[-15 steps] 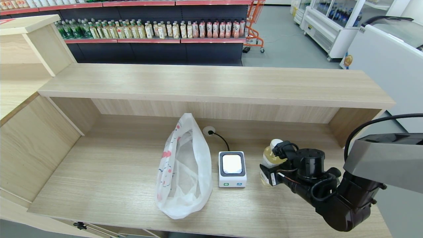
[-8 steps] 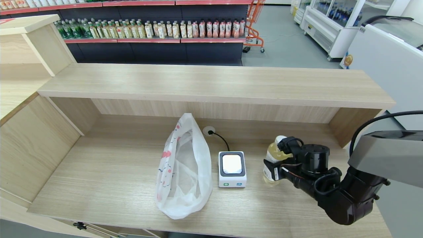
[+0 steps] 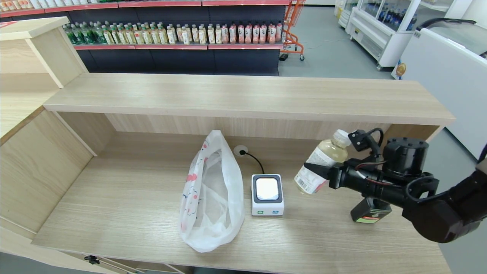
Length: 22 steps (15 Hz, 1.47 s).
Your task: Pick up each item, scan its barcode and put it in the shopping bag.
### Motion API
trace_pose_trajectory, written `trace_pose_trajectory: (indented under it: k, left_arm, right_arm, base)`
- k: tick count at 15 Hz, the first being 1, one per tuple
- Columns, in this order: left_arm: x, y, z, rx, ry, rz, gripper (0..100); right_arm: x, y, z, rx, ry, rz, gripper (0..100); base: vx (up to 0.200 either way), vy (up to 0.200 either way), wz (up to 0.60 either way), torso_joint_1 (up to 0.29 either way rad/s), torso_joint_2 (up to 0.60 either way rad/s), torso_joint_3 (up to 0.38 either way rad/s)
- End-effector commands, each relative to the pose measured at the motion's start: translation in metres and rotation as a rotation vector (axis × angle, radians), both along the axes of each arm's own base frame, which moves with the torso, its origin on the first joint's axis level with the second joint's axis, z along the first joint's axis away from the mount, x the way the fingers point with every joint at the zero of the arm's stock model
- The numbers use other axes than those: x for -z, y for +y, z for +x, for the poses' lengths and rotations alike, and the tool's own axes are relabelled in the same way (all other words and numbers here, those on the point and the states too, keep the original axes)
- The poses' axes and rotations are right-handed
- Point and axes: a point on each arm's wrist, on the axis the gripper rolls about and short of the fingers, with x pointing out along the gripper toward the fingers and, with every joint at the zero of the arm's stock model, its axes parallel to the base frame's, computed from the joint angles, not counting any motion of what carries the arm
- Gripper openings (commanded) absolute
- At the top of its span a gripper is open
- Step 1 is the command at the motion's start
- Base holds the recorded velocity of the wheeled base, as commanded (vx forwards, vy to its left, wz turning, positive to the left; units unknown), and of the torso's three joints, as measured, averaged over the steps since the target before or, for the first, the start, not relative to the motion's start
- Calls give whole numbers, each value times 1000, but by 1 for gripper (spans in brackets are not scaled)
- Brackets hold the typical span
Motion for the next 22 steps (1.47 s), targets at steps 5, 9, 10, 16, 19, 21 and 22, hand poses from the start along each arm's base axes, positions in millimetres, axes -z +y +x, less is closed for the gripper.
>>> trace_pose_trajectory:
  k: [5, 9, 10, 16, 19, 21, 22]
  left_arm:
    - [0, 0, 0, 0, -1, 0, 100]
    - [0, 0, 0, 0, -1, 0, 100]
    - [0, 0, 0, 1, -1, 0, 100]
    - [0, 0, 0, 1, -1, 0, 100]
    - [0, 0, 0, 0, 1, 0, 100]
    - [0, 0, 0, 1, 1, 0, 100]
    - [0, 0, 0, 0, -1, 0, 100]
  right_arm:
    - [-39, -10, -69, -316, -3, 64, 0]
    - [-42, 3, -92, -417, 57, 56, 0]
    - [-39, 7, -94, -437, 69, 52, 0]
    - [-28, 26, -104, -522, 108, 29, 0]
    - [-24, 34, -106, -551, 127, 23, 0]
    - [-23, 38, -110, -576, 139, 22, 0]
    - [-21, 39, -112, -582, 164, 16, 0]
  base:
    - [0, 0, 0, 0, 0, 0]
    - [0, 0, 0, 0, 0, 0]
    - [0, 0, 0, 0, 0, 0]
    - [0, 0, 0, 0, 0, 0]
    - [0, 0, 0, 0, 0, 0]
    - [0, 0, 0, 0, 0, 0]
    - [0, 0, 0, 0, 0, 0]
